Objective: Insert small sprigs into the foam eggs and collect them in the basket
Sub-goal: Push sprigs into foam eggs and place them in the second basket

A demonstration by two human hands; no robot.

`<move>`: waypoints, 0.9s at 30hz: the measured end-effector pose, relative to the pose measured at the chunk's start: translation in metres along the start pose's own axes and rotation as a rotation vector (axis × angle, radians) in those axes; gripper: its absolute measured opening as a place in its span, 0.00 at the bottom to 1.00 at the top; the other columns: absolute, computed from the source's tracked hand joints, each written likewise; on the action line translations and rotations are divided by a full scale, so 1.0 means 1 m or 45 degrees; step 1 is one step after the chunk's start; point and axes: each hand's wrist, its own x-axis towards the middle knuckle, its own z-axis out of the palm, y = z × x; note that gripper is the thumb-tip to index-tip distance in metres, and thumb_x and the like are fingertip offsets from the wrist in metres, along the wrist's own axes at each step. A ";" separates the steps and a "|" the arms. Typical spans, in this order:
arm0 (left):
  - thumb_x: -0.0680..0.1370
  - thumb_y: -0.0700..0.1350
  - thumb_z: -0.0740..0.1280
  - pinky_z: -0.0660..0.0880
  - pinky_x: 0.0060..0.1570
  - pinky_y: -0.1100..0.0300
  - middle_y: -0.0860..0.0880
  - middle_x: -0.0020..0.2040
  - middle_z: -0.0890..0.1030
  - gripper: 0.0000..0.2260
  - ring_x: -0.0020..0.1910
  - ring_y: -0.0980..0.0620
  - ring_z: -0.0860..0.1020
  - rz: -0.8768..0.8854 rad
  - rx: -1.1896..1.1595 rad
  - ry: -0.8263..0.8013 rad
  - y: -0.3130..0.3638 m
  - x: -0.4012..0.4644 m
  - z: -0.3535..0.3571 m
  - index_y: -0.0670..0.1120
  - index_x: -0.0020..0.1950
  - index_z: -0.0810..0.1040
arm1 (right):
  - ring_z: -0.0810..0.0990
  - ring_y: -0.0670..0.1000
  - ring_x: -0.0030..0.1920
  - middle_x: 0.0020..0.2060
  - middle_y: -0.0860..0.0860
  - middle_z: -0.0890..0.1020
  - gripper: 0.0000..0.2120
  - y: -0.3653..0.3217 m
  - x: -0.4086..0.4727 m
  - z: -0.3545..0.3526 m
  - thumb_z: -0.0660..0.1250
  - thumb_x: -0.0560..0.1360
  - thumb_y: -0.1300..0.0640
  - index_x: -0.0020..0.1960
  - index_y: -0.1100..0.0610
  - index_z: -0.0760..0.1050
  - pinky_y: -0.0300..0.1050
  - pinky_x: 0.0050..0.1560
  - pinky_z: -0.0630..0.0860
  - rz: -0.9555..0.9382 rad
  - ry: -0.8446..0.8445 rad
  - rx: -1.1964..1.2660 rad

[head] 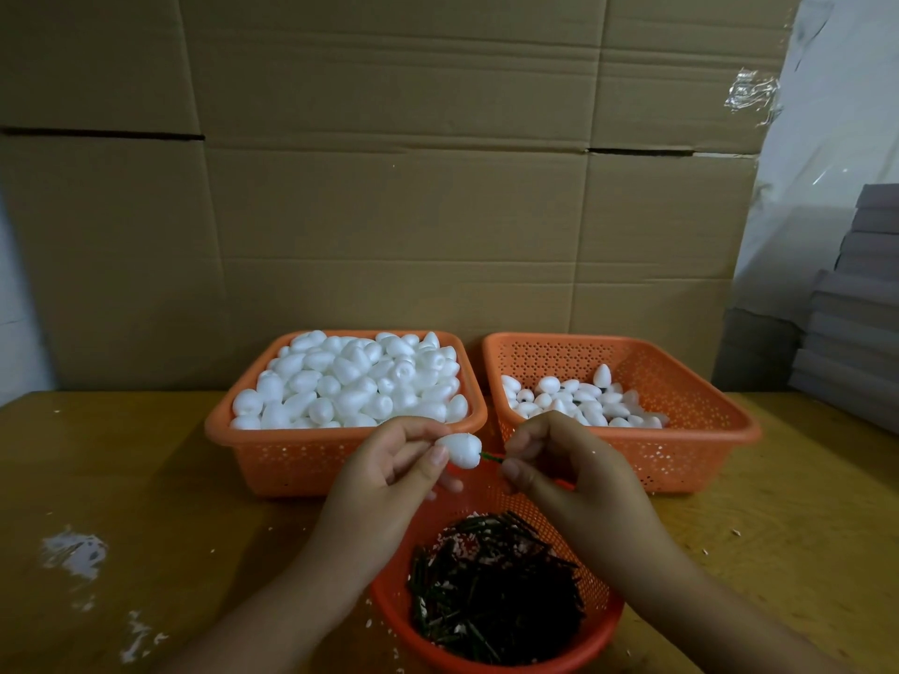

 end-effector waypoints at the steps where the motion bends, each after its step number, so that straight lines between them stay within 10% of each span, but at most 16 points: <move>1: 0.79 0.42 0.65 0.75 0.41 0.69 0.52 0.46 0.86 0.05 0.42 0.54 0.84 0.007 0.014 -0.023 0.000 0.000 0.000 0.47 0.55 0.78 | 0.82 0.49 0.42 0.39 0.48 0.82 0.11 0.000 0.000 0.000 0.72 0.73 0.64 0.44 0.48 0.77 0.52 0.47 0.79 -0.004 -0.002 -0.010; 27: 0.73 0.51 0.65 0.73 0.42 0.73 0.52 0.44 0.87 0.13 0.41 0.54 0.84 0.017 -0.021 -0.020 0.007 -0.003 0.005 0.45 0.53 0.78 | 0.80 0.46 0.41 0.38 0.46 0.82 0.04 -0.002 0.000 -0.001 0.72 0.73 0.60 0.43 0.52 0.80 0.40 0.44 0.77 0.056 0.004 -0.014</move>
